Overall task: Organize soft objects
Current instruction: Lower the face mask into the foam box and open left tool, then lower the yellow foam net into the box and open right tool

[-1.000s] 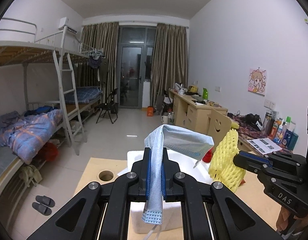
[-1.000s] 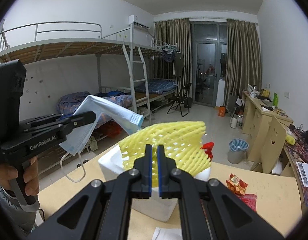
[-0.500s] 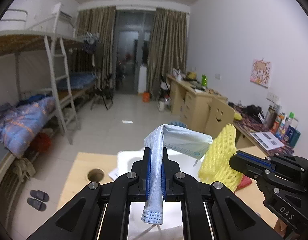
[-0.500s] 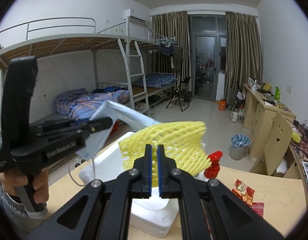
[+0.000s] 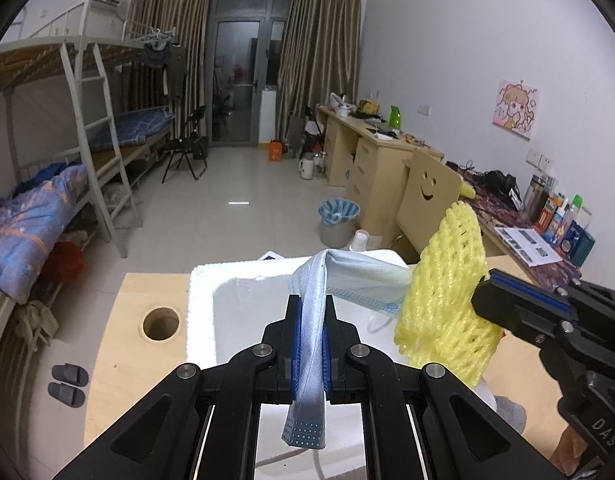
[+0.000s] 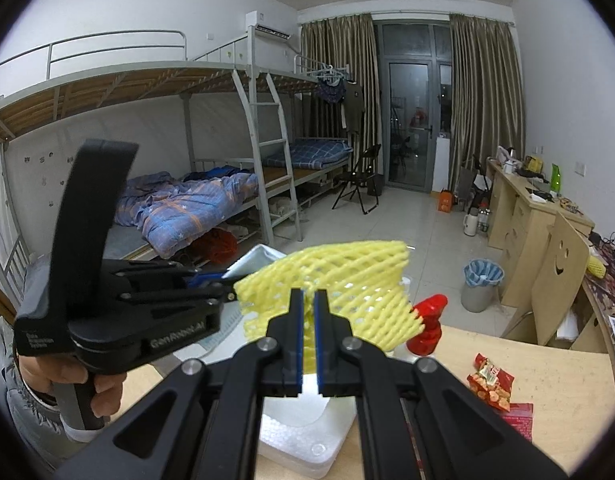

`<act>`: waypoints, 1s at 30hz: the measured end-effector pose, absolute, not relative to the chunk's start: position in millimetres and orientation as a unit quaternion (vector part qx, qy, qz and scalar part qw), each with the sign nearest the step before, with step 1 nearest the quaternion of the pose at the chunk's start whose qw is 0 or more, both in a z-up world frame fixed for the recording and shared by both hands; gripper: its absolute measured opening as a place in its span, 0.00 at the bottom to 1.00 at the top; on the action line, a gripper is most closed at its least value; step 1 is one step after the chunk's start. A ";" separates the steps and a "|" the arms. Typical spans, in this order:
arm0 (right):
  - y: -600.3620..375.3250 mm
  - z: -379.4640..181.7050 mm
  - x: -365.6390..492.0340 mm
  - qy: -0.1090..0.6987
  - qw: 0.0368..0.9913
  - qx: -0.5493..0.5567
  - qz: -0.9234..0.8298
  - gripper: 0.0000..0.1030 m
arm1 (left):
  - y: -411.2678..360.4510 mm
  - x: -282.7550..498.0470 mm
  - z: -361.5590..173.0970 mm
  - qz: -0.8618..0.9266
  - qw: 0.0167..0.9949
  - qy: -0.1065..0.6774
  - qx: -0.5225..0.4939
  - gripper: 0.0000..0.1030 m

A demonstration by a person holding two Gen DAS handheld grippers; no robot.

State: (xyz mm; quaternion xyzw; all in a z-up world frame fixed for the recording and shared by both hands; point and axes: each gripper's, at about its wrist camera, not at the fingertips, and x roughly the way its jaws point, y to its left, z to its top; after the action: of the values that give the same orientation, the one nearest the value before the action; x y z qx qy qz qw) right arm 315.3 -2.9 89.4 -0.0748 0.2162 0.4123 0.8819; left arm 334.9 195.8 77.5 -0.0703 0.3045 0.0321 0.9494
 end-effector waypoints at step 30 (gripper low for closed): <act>-1.8 92.7 321.9 0.215 0.883 -0.067 0.412 0.06 | 208.4 299.7 91.2 0.109 0.961 0.248 -0.051 0.89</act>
State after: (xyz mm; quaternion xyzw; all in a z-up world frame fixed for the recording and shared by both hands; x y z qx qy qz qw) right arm 321.9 -1.8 92.7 -0.0671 0.2154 0.4122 0.8827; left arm 299.7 208.4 91.2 -0.0509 0.2481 0.1089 0.9612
